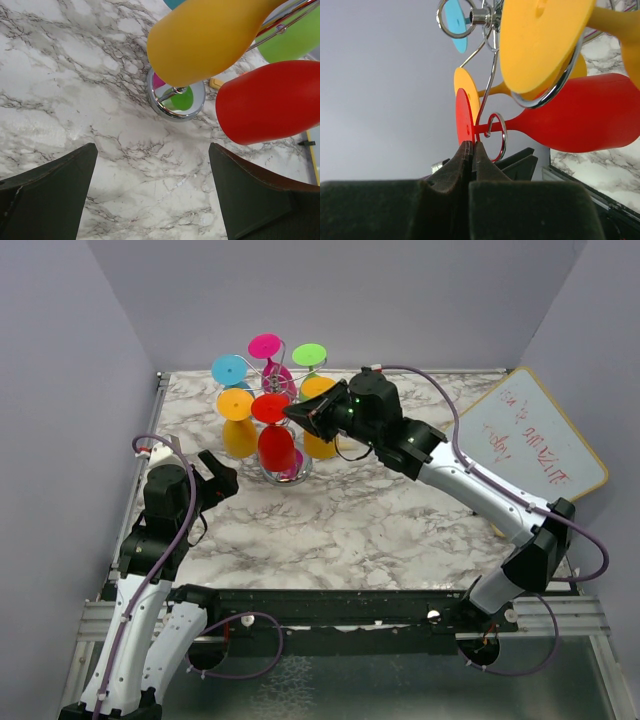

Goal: Take the wine glass off the wine glass rack
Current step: Pick up the wine glass from the wine rack.

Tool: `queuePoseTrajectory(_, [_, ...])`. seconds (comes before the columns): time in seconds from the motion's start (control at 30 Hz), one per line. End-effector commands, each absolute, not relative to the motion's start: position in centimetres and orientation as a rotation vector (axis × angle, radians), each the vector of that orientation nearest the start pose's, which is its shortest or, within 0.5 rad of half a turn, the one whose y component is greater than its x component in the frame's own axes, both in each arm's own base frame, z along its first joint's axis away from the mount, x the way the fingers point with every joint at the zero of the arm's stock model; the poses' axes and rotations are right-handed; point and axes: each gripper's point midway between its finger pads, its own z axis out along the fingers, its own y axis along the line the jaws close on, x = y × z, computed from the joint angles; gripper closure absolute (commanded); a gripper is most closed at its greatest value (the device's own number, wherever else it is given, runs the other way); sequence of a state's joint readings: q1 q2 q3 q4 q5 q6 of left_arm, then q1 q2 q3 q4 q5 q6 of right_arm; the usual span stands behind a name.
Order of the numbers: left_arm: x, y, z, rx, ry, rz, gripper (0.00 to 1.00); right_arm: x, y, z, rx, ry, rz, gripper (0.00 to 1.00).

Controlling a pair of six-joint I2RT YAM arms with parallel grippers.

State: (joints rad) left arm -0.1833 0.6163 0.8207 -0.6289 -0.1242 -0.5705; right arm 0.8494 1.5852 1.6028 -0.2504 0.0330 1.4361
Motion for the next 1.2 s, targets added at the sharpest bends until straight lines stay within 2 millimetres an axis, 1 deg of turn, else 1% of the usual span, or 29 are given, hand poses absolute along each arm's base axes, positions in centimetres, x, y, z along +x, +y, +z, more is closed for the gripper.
queuePoseTrajectory(0.0, [24.5, -4.5, 25.4, -0.449, 1.914, -0.364, 0.06, 32.6, 40.5, 38.5, 0.719, 1.946, 1.486, 1.00])
queuePoseTrajectory(0.23, [24.6, -4.5, 25.5, -0.444, 1.915, -0.360, 0.06, 33.3, 38.5, 39.1, 0.825, 1.865, 1.446, 1.00])
queuePoseTrajectory(0.43, [24.7, -4.6, 25.4, -0.442, 1.924, -0.364, 0.06, 32.9, 37.2, 38.3, 0.894, 1.851, 1.430, 0.99])
queuePoseTrajectory(0.57, [24.6, -4.8, 25.3, -0.437, 1.926, -0.374, 0.06, 32.5, 36.5, 38.5, 0.912, 1.833, 1.443, 1.00])
queuePoseTrajectory(0.73, [24.4, -4.9, 25.4, -0.437, 1.924, -0.386, 0.06, 31.7, 36.1, 38.8, 0.917, 1.834, 1.474, 1.00])
queuePoseTrajectory(0.9, [24.2, -4.9, 25.4, -0.428, 1.922, -0.388, 0.06, 30.8, 35.6, 38.6, 0.923, 1.840, 1.504, 1.00])
queuePoseTrajectory(0.97, [24.1, -5.0, 25.4, -0.411, 1.925, -0.390, 0.06, 30.3, 35.3, 38.4, 0.923, 1.849, 1.512, 1.00])
queuePoseTrajectory(1.03, [23.9, -5.2, 25.4, -0.350, 1.939, -0.377, 0.06, 29.7, 35.1, 38.1, 0.912, 1.861, 1.523, 0.99])
queuePoseTrajectory(1.07, [23.8, -5.1, 25.2, -0.324, 1.955, -0.357, 0.06, 29.4, 35.1, 38.2, 0.895, 1.863, 1.537, 0.99])
queuePoseTrajectory(1.13, [23.3, -4.3, 25.2, -0.341, 1.975, -0.310, 0.05, 28.6, 35.1, 38.1, 0.858, 1.880, 1.561, 0.99])
queuePoseTrajectory(1.17, [23.1, -4.4, 25.5, -0.332, 1.971, -0.317, 0.04, 28.3, 35.1, 37.8, 0.850, 1.896, 1.566, 1.00])
